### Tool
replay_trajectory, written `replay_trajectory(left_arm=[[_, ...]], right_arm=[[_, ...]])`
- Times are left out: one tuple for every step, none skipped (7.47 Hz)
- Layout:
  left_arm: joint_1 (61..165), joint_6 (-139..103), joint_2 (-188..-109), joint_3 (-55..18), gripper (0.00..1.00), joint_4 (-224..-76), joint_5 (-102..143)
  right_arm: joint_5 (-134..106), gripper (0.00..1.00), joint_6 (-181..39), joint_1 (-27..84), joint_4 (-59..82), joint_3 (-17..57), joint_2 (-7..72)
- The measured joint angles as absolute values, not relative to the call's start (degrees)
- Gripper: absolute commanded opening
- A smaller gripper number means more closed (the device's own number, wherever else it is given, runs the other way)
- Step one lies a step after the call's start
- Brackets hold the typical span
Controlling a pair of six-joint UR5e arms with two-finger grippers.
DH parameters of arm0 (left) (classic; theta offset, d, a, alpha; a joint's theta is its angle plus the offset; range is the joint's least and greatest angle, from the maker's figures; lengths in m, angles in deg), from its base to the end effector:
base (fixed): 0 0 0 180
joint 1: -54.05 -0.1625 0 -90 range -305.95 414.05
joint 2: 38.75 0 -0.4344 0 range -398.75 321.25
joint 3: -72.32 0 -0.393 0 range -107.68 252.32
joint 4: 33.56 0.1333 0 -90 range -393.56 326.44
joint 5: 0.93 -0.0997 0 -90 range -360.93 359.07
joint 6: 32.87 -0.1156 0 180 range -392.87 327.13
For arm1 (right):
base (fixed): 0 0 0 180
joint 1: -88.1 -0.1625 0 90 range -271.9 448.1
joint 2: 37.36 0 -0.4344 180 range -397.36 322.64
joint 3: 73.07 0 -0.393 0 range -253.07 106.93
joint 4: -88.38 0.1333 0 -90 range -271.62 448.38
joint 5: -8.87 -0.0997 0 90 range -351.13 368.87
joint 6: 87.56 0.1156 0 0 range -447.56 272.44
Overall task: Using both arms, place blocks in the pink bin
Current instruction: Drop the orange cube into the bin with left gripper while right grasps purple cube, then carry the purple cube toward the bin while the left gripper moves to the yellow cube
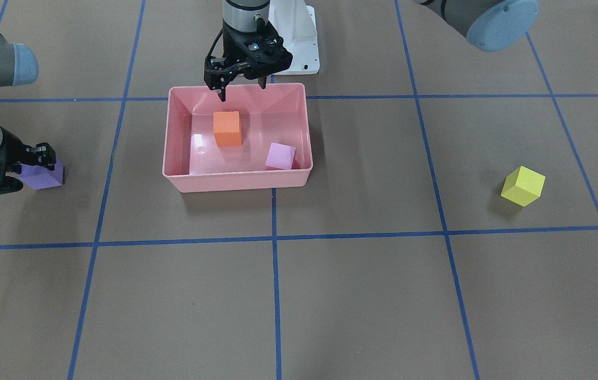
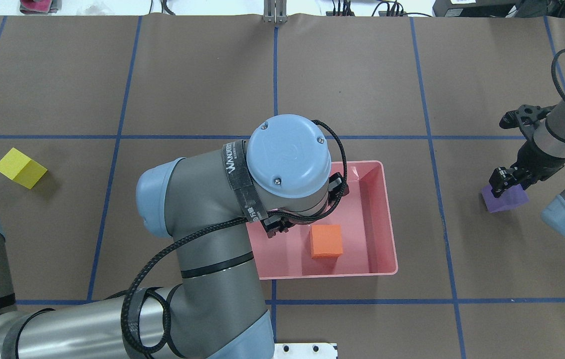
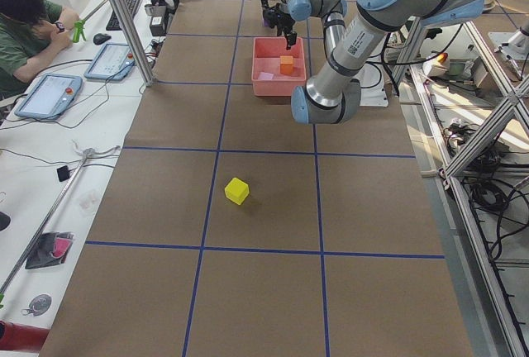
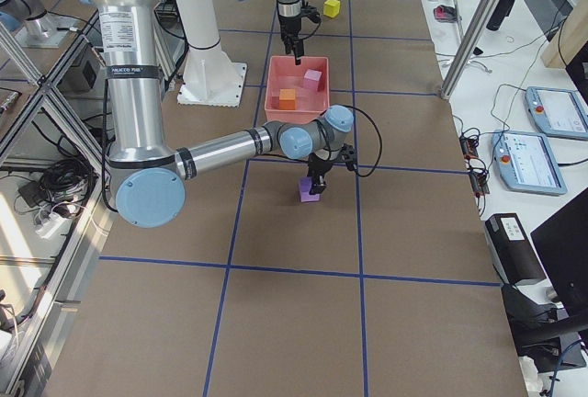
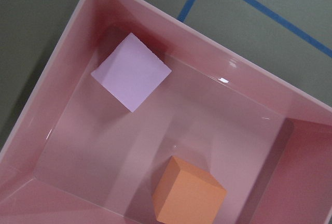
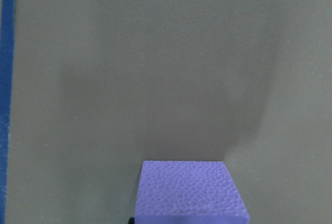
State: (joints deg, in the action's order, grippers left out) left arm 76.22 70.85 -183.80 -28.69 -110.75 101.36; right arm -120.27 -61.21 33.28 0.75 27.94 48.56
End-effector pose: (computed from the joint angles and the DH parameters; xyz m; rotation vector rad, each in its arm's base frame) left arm 0.5755 -0.3519 0.0399 -0.1314 0.9473 -0.4789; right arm -0.2574 -0.4699 0.5491 -0.0953 -0.7338 -0.2511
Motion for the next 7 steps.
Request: replay_trajectory(left_arm=[[76.8,69.8,-183.6,-30.0,1.0,-110.5,101.2],[77.9,68.1,-182.1,-32.6,1.0,-109.7,101.3],[79.1,64.8,-178.7,-36.5,1.0,-108.4,101.3],[81.1,58.4,-173.4,-41.9,1.0,-106.6,101.6],[84.0,50.7,-167.6,-46.5,1.0,-105.4,102.8],[87.9,41.9,-161.9,-49.4,1.0,-105.0,105.3],[92.1,32.2,-157.3,-51.0,1.0,-105.0,107.7]], right_arm=[[-120.6,0.0,-61.3,31.8,0.5,30.1,48.6],[-121.7,0.0,-61.4,29.5,-0.1,32.7,48.5],[-123.6,0.0,-61.5,27.1,-2.5,35.0,47.3],[-125.8,0.0,-61.5,24.8,-8.4,36.6,43.4],[-127.1,0.0,-61.6,23.2,-16.8,37.6,37.4],[-127.7,0.0,-61.6,22.8,-24.3,38.5,31.1],[-127.7,0.0,-61.3,23.7,-28.1,39.7,26.6]])
